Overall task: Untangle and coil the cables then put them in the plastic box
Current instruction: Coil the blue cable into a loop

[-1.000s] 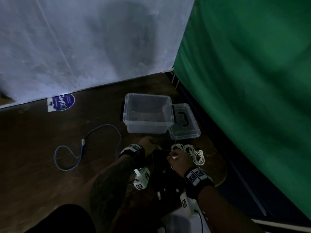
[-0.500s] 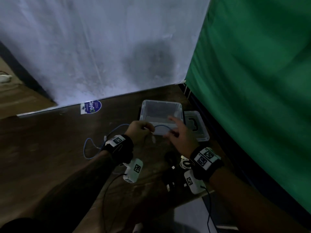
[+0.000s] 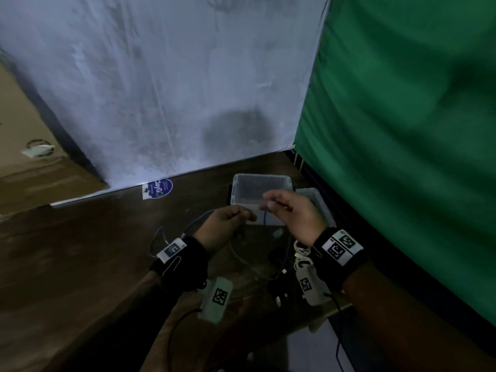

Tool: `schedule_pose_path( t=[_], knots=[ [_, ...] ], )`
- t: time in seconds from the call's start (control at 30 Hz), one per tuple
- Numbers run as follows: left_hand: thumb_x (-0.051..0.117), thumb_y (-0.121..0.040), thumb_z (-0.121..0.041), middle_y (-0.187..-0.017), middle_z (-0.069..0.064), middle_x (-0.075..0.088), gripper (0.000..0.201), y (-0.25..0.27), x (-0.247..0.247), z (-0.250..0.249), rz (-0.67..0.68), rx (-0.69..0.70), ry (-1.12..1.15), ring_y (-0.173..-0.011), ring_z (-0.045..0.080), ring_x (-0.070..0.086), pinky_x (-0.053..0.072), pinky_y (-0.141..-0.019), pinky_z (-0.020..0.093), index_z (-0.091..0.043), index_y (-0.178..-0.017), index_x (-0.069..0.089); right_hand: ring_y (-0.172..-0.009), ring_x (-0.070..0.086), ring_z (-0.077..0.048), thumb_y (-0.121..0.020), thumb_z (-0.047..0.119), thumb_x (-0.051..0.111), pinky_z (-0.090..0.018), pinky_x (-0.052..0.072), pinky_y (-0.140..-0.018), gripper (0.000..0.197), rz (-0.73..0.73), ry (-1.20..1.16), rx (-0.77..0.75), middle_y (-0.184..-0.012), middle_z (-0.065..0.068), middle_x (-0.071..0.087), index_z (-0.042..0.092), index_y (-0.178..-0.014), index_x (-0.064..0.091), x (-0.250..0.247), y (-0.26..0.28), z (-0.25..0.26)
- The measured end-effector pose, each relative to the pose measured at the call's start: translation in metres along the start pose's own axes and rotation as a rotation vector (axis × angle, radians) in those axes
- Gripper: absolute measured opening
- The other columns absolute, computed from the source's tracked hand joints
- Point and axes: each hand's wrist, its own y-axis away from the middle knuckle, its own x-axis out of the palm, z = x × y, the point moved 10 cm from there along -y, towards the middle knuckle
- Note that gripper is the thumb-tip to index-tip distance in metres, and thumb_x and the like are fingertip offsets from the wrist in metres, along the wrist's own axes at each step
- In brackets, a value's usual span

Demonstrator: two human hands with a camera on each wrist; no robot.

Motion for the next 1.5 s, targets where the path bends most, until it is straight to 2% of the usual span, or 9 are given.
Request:
schedule_pose_path(
  t=[0.1,0.2,0.37,0.53,0.73,0.87,1.13,1.33,1.5],
  knots=[
    [0.060,-0.091,-0.036,-0.098,0.012,0.064,0.019,0.005,-0.009,-0.011,0.028,0.022,0.043,-0.087,0.025,0.060,0.050,-0.080,0.037,-0.023,-0.102,0.069,-0.106,0.068,-0.011,-0.097,0.010,0.057,-0.030,0.049,-0.096,0.021,0.033,-0.066,0.003,-0.104,0.004,0.075,0.023,-0.112,0.064,0.008,-0.004,0.010],
    [0.056,-0.095,-0.017,-0.121,0.013,0.063,0.026,0.007,-0.008,-0.023,0.067,0.044,0.104,-0.110,0.025,0.062,0.052,-0.095,0.039,-0.017,-0.120,0.061,-0.106,0.068,-0.009,-0.098,0.007,0.054,-0.028,0.049,-0.098,0.024,0.018,-0.068,-0.027,-0.103,0.005,0.076,0.024,-0.111,0.065,0.022,-0.005,0.024],
    [0.052,-0.097,-0.031,-0.110,0.024,0.058,0.025,0.008,-0.018,-0.012,0.075,-0.065,0.161,-0.074,0.020,0.059,0.051,-0.068,0.033,-0.018,-0.107,0.071,-0.091,0.071,-0.011,-0.093,0.009,0.062,-0.031,0.054,-0.089,0.020,-0.166,0.002,-0.084,-0.091,0.004,0.076,0.025,-0.100,0.071,0.013,-0.005,0.032],
    [0.045,-0.097,-0.043,-0.072,0.002,0.048,0.038,0.010,-0.006,-0.015,0.178,-0.135,0.177,-0.053,0.012,0.040,0.033,-0.048,0.026,-0.015,-0.090,0.070,-0.068,0.061,-0.011,-0.088,0.015,0.070,-0.030,0.055,-0.076,0.015,-0.256,0.163,-0.167,-0.068,0.010,0.056,0.020,-0.100,0.077,-0.014,-0.008,0.041],
    [0.048,-0.087,-0.022,-0.066,0.002,0.031,0.017,0.018,0.021,-0.050,0.441,-0.136,0.535,-0.052,0.013,0.027,0.016,-0.058,0.032,-0.009,-0.088,0.060,-0.076,0.068,-0.005,-0.092,0.010,0.066,-0.023,0.050,-0.078,0.014,-0.100,-0.043,-0.060,-0.081,0.005,0.075,0.018,-0.098,0.075,-0.012,-0.010,0.021],
    [0.040,-0.090,-0.005,-0.081,0.008,0.050,0.019,0.016,0.021,-0.071,0.514,-0.100,0.684,-0.070,0.019,0.052,0.046,-0.081,0.038,-0.005,-0.102,0.055,-0.051,0.054,-0.001,-0.099,0.014,0.056,-0.021,0.051,-0.061,0.020,-0.169,-0.035,-0.030,-0.054,0.012,0.061,0.019,-0.112,0.070,-0.009,-0.008,0.016],
    [0.043,-0.093,-0.007,-0.096,0.014,0.065,0.022,-0.013,-0.003,-0.089,0.252,0.072,0.837,-0.092,0.024,0.068,0.056,-0.084,0.036,-0.003,-0.091,0.065,-0.109,0.057,-0.004,-0.102,0.018,0.049,-0.011,0.041,-0.092,0.025,0.034,0.169,0.014,-0.115,0.007,0.064,0.018,-0.122,0.064,0.052,0.009,0.012],
    [0.058,-0.092,-0.013,-0.089,0.011,0.062,0.013,-0.027,-0.023,-0.068,0.140,0.231,0.665,-0.088,0.024,0.063,0.051,-0.085,0.037,-0.001,-0.094,0.061,-0.099,0.064,-0.015,-0.099,0.029,0.047,-0.040,0.053,-0.089,0.026,0.172,0.332,-0.110,-0.106,-0.001,0.070,0.015,-0.106,0.068,0.070,0.032,0.039],
    [0.050,-0.097,-0.013,-0.080,0.010,0.063,0.029,-0.009,-0.008,-0.081,0.105,0.420,-0.081,-0.070,0.017,0.060,0.046,-0.067,0.032,0.013,-0.086,0.056,-0.082,0.063,-0.003,-0.097,0.022,0.056,-0.018,0.050,-0.074,0.015,0.189,0.338,-0.134,-0.088,0.007,0.069,0.018,-0.095,0.070,0.042,0.039,0.070]
  ],
)
